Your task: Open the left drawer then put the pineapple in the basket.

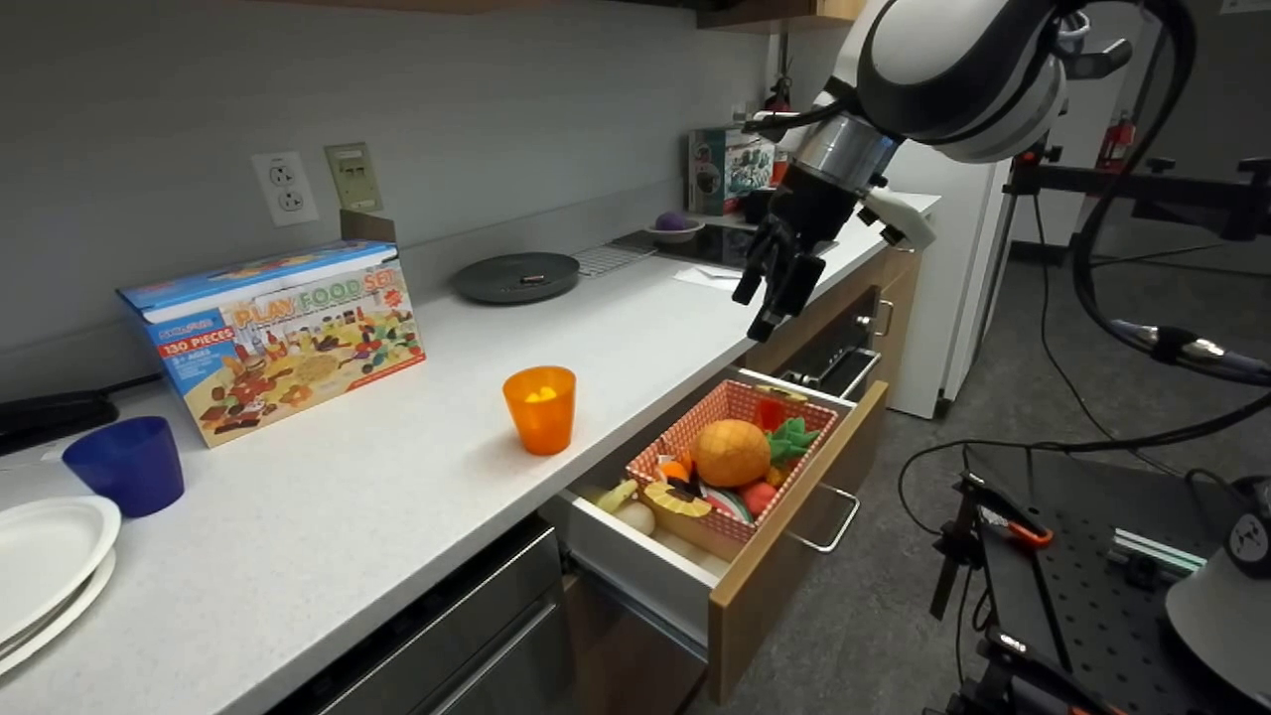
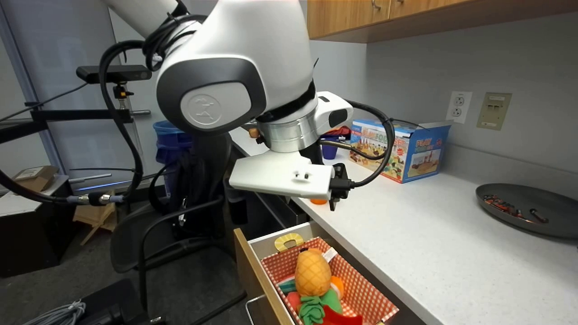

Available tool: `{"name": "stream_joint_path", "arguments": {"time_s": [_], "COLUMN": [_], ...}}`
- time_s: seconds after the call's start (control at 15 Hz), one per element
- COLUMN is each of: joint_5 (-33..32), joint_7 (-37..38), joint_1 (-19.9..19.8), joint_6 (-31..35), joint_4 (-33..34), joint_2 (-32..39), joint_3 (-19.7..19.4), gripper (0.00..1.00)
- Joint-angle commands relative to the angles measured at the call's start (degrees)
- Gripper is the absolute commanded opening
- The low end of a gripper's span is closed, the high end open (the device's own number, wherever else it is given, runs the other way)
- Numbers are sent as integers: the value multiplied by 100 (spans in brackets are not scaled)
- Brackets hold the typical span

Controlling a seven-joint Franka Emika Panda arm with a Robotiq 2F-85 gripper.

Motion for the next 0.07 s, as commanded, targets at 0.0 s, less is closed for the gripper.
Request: {"name": "stream_joint_path", "arguments": {"time_s": [0.0], "joint_5": [-168], "joint_7": [129], "joint_1": [211], "joint_6": [14], "joint_4": [-8], "joint_2": [-19], "joint_3": [-225], "gripper": [100]}}
